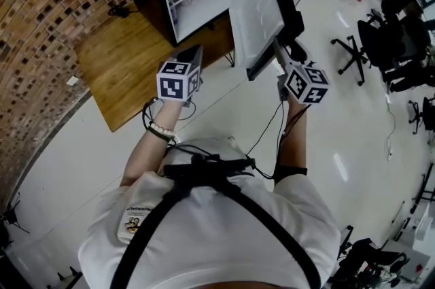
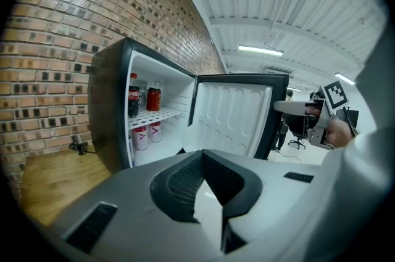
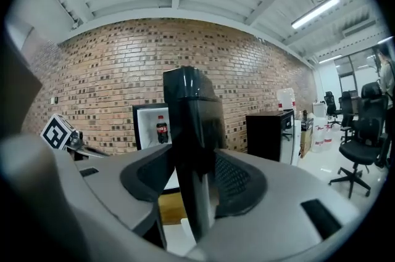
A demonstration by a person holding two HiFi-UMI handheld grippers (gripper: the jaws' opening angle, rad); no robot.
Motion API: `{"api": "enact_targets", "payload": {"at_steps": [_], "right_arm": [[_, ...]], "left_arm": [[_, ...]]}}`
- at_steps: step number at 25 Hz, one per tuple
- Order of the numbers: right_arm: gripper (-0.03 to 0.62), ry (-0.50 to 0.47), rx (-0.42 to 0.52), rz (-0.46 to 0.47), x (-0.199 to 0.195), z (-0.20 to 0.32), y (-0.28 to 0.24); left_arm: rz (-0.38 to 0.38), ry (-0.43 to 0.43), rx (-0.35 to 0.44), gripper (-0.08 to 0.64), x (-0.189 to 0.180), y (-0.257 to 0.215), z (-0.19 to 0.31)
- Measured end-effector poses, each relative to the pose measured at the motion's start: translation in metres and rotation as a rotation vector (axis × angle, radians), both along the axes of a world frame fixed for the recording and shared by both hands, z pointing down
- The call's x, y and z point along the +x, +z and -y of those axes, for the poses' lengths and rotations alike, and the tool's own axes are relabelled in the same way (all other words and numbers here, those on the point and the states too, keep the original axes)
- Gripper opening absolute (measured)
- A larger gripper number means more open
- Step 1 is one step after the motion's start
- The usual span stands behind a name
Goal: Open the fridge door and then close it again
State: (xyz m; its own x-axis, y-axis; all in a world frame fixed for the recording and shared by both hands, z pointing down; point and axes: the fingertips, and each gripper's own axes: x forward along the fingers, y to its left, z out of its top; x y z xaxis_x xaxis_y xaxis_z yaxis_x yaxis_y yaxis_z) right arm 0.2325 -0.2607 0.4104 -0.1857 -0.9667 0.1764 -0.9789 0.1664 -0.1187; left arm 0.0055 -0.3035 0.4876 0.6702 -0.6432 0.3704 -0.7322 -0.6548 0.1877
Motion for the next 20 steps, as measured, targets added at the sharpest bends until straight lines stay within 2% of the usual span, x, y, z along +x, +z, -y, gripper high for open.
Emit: {"api": "enact_targets", "payload": {"at_steps": [9, 20], "right_arm": [[0.224, -0.013, -0.032, -0.059, -0.091, 0.024, 0.006], [0.238, -0.023, -0.053, -0.071, -0.143, 0.046, 0.008]], "left_arm": [[-0.017, -0.064, 0.0, 0.002, -0.088, -0.001, 0.019], [-0.048, -0.114, 0.001, 0.002, -0.152, -0.003, 0.03]]}}
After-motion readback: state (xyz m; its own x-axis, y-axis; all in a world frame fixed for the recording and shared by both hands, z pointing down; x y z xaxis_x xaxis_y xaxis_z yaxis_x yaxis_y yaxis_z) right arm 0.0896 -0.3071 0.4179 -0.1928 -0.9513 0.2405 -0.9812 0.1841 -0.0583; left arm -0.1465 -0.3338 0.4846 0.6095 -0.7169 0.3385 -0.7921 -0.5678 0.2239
